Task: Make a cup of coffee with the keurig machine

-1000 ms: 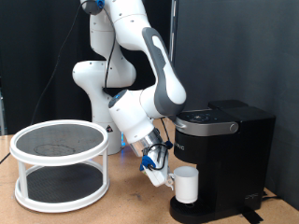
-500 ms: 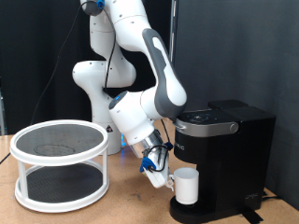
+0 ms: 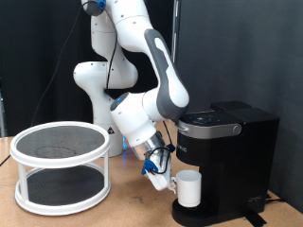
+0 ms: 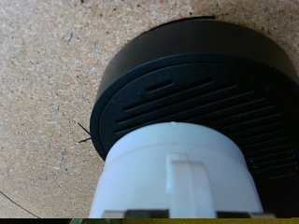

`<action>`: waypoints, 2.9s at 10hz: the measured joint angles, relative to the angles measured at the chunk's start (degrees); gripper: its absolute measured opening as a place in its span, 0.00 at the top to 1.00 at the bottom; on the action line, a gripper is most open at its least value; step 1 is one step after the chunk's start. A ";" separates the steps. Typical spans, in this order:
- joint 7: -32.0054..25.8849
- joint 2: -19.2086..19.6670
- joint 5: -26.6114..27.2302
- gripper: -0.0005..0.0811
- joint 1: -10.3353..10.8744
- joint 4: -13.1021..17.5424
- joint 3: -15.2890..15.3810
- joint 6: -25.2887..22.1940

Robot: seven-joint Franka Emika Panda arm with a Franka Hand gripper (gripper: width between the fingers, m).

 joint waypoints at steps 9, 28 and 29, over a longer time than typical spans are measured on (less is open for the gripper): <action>-0.20 0.00 0.79 0.99 -0.02 0.00 0.11 -2.12; -9.88 -14.09 -12.33 0.09 -8.95 -10.37 -6.47 -32.48; -10.28 -16.04 -12.43 0.09 -9.40 -11.00 -7.06 -35.11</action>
